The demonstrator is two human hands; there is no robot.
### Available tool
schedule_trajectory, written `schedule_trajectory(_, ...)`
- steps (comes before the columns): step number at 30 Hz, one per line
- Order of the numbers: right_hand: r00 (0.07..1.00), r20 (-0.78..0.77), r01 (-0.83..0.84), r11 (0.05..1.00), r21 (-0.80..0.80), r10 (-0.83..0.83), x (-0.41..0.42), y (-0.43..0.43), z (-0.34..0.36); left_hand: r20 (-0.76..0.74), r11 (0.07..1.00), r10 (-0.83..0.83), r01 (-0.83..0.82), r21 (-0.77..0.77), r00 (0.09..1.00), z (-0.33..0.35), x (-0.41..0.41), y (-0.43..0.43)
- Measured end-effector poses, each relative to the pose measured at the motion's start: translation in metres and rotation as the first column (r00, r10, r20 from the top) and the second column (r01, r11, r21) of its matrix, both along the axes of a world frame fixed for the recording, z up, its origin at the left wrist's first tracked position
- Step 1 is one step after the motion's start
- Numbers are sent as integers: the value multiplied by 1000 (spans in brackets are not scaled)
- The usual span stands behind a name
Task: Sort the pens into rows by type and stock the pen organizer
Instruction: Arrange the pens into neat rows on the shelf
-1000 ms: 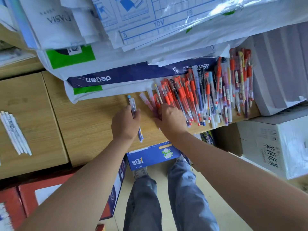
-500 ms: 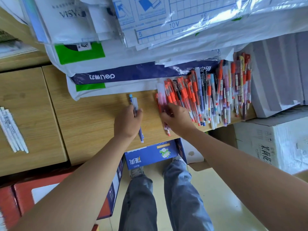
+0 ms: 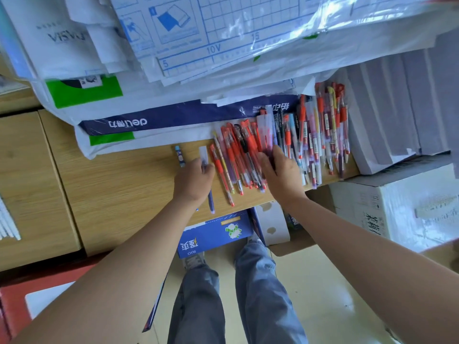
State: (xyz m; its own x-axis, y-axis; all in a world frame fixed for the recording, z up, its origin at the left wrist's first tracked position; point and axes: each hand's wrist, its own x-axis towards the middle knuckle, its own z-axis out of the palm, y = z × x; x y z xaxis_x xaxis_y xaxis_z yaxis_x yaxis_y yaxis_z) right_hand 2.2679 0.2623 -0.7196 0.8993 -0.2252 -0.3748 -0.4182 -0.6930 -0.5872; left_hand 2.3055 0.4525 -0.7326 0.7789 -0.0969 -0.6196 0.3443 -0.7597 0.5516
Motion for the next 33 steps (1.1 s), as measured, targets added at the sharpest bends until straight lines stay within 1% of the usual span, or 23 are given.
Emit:
schedule_trajectory(2,998,26,51,996,-71,-49,1,-16,-2,5,999,-4,4,-44,1000,4,-1,-11)
schedule_trajectory(4,998,2,70,989,-129,-70,2,-30,-3,-10,994,9,-10,-105,1000,7,0,-22)
schedule_trajectory(7,996,-83,13,983,-183,-29,6,-43,-5,-44,983,61,-68,-172,997,9,4,-40)
schedule_trajectory(9,992,-128,-41,968,-248,9,9,-42,-7,-46,979,83,-90,-183,995,9,7,-50)
schedule_trajectory(13,990,-139,-69,957,-281,30,15,-40,-13,-34,980,84,-89,-177,996,7,10,-61)
schedule_trajectory(15,993,-120,-42,976,-215,16,17,-44,-13,-57,972,111,-120,-203,992,8,10,-63)
schedule_trajectory(18,994,-111,20,1000,1,-20,17,-52,0,-94,951,173,-191,-244,981,10,12,-70)
schedule_trajectory(20,985,-167,-18,993,118,38,14,-58,10,-130,926,211,-241,-292,969,20,16,-82)
schedule_trajectory(23,956,-240,-99,956,276,168,7,-63,21,-201,867,260,-320,-382,944,28,19,-98)
schedule_trajectory(25,945,-241,-140,938,318,222,6,-66,26,-213,859,257,-324,-396,943,33,18,-103)
schedule_trajectory(28,925,-257,-168,906,389,281,10,-65,34,-191,882,279,-329,-336,941,38,16,-101)
schedule_trajectory(31,923,-252,-165,892,421,289,17,-56,41,-150,874,366,-395,-283,918,44,13,-87)
schedule_trajectory(33,928,-250,-145,884,444,278,19,-45,44,-164,835,457,-486,-259,874,50,10,-70)
